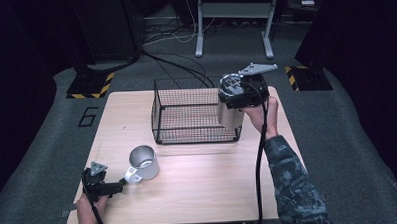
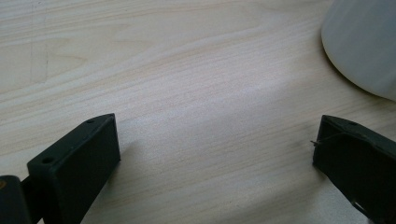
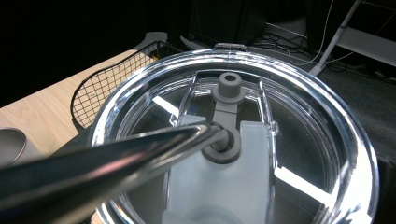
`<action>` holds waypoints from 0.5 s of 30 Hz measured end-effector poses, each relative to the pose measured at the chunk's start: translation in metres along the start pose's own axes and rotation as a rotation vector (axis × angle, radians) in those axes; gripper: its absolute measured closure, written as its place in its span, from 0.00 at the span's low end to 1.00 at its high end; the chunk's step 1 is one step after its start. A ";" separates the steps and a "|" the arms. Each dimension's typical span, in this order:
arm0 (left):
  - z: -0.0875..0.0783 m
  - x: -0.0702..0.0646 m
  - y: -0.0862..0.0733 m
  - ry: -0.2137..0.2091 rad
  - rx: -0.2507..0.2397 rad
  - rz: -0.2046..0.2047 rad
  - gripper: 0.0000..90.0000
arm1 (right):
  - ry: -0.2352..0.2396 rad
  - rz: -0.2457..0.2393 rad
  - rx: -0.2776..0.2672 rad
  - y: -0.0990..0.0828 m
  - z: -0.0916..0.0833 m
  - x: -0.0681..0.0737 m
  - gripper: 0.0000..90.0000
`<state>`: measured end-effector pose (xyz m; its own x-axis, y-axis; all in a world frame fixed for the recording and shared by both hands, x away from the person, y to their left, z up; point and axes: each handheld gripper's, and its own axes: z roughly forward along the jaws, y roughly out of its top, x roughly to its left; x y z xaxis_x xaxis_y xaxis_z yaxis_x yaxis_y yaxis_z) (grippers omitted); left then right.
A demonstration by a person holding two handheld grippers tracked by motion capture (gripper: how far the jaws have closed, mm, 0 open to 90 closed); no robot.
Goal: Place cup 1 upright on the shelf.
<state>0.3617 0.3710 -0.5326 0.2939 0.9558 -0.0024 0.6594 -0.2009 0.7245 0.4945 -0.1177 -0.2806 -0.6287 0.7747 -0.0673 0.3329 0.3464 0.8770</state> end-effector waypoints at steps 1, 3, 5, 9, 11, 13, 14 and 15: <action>0.000 0.000 0.000 0.000 0.000 0.000 0.00 | 0.001 0.001 0.000 0.001 0.001 0.000 0.04; 0.000 0.000 0.000 0.000 0.000 0.000 0.01 | 0.002 0.007 0.002 0.002 0.002 0.000 0.04; 0.000 0.000 0.000 0.000 0.000 0.000 0.01 | 0.001 0.005 0.006 0.004 0.007 0.000 0.04; 0.000 0.000 0.000 -0.001 0.000 -0.001 0.00 | 0.001 0.003 0.012 0.006 0.012 0.000 0.04; 0.000 0.000 0.000 -0.001 0.001 0.001 0.01 | 0.003 -0.001 0.016 0.007 0.016 0.000 0.04; 0.000 0.000 0.000 -0.002 0.000 0.000 0.01 | 0.004 -0.002 0.024 0.009 0.021 -0.001 0.04; 0.000 0.000 0.000 -0.002 0.001 0.000 0.01 | 0.002 0.000 0.023 0.010 0.022 -0.002 0.04; 0.000 0.000 0.000 -0.001 0.000 0.001 0.01 | 0.000 0.002 0.024 0.011 0.024 -0.003 0.04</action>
<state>0.3617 0.3711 -0.5326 0.2955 0.9553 -0.0028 0.6594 -0.2018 0.7242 0.5165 -0.1035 -0.2821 -0.6281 0.7754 -0.0657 0.3506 0.3574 0.8656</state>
